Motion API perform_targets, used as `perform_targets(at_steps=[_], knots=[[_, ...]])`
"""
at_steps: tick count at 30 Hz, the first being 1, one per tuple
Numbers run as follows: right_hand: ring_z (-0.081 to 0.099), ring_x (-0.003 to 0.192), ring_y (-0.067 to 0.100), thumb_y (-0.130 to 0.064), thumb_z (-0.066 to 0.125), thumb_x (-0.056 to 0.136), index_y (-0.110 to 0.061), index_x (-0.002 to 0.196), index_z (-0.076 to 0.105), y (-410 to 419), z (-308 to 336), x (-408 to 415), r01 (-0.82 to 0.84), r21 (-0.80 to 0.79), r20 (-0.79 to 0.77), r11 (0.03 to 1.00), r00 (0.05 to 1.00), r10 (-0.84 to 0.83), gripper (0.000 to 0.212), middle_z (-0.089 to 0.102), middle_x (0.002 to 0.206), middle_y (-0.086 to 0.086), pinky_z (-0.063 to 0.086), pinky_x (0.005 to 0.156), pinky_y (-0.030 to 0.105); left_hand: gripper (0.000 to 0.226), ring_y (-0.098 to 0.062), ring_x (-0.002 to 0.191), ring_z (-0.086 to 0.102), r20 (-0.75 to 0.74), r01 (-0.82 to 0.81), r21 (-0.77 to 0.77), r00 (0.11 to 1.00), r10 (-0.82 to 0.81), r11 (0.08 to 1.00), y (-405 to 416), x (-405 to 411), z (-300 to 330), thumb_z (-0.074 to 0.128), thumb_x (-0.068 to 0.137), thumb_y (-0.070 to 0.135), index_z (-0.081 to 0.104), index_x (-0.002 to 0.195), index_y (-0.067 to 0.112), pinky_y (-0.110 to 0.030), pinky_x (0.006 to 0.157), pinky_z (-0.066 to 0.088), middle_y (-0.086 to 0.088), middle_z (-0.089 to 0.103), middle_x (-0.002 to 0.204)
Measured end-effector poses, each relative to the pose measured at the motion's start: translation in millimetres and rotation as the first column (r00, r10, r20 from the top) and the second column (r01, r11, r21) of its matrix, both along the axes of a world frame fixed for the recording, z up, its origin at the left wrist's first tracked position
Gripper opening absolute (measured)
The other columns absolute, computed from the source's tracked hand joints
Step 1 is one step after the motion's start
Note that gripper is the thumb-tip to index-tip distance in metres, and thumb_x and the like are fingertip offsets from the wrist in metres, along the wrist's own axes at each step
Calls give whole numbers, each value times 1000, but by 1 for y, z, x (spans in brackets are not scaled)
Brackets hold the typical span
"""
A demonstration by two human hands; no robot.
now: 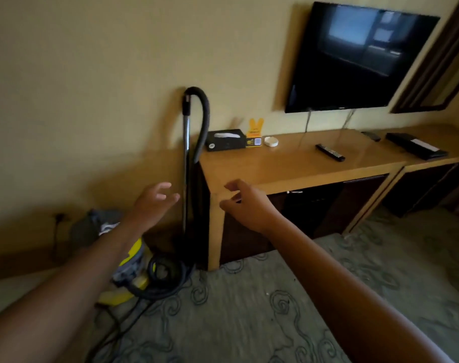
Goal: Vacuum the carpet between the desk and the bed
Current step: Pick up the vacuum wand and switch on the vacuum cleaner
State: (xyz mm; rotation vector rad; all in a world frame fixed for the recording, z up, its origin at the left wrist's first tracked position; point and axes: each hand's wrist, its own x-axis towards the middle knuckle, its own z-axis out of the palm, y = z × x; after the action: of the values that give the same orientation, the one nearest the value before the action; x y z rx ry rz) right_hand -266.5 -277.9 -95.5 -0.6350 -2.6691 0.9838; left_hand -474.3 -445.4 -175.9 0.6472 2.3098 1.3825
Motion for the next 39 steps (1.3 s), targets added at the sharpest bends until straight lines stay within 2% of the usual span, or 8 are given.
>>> perform_targets(at_steps=[3, 6, 14, 18, 22, 28, 32, 39], knots=[[56, 98, 8, -41, 67, 86, -21, 132, 50, -8, -15, -46, -96, -23, 38, 995, 995, 97, 53, 57, 127, -2, 46, 73, 25, 43, -24, 95, 65, 33, -102, -24, 994, 102, 995, -26, -27, -22, 69, 90, 37, 59, 130, 26, -29, 76, 48, -13, 62, 120], [58, 105, 16, -42, 64, 88, -19, 136, 49, -13, -27, -97, -188, 10, 111, 982, 976, 186, 55, 57, 126, 2, 50, 81, 31, 43, -13, 86, 59, 75, -173, -89, 981, 180, 981, -56, -56, -40, 63, 93, 44, 54, 134, 32, -27, 67, 46, -6, 55, 121], [58, 112, 28, -38, 68, 87, -15, 128, 55, -8, -63, -222, -401, -7, 143, 916, 906, 398, 49, 60, 124, 10, 49, 92, 37, 39, -21, 101, 62, 41, -421, -166, 901, 432, 892, -91, -120, -67, 66, 92, 38, 59, 128, 24, -33, 83, 46, -12, 66, 123], [62, 102, 31, -34, 63, 89, -10, 120, 57, -7, -72, -271, -467, -61, 206, 882, 859, 469, 40, 64, 113, 12, 52, 89, 41, 41, -27, 113, 62, 37, -467, -191, 875, 482, 863, -89, -137, -66, 66, 92, 38, 58, 129, 22, -47, 95, 52, -11, 63, 125], [60, 103, 33, -33, 63, 90, -4, 115, 59, -8, -90, -318, -559, -77, 242, 826, 793, 559, 39, 64, 114, 18, 51, 88, 45, 43, -27, 117, 59, 12, -487, -202, 866, 499, 850, -83, -163, -74, 67, 92, 34, 58, 130, 16, -48, 97, 51, -10, 60, 132], [55, 117, 30, -36, 66, 87, -11, 127, 58, -19, -132, -401, -575, -94, 308, 813, 759, 573, 48, 59, 130, 12, 46, 94, 38, 38, -27, 119, 60, 36, -504, -244, 849, 527, 829, -94, -239, -113, 66, 94, 30, 60, 128, 14, -41, 94, 50, -10, 59, 135], [60, 106, 32, -34, 67, 86, -6, 110, 65, -26, -163, -451, -535, -90, 364, 840, 767, 528, 37, 65, 115, 16, 49, 88, 39, 37, -27, 119, 59, 107, -492, -271, 839, 534, 827, -103, -294, -153, 66, 94, 28, 61, 127, 11, -34, 90, 46, -11, 58, 135], [58, 111, 33, -29, 68, 84, -7, 116, 62, -49, -220, -530, -407, -152, 430, 901, 793, 431, 39, 62, 122, 16, 48, 91, 40, 46, -28, 120, 59, 209, -393, -372, 847, 488, 841, -113, -381, -218, 67, 91, 34, 59, 130, 10, -44, 101, 49, -12, 58, 138]])
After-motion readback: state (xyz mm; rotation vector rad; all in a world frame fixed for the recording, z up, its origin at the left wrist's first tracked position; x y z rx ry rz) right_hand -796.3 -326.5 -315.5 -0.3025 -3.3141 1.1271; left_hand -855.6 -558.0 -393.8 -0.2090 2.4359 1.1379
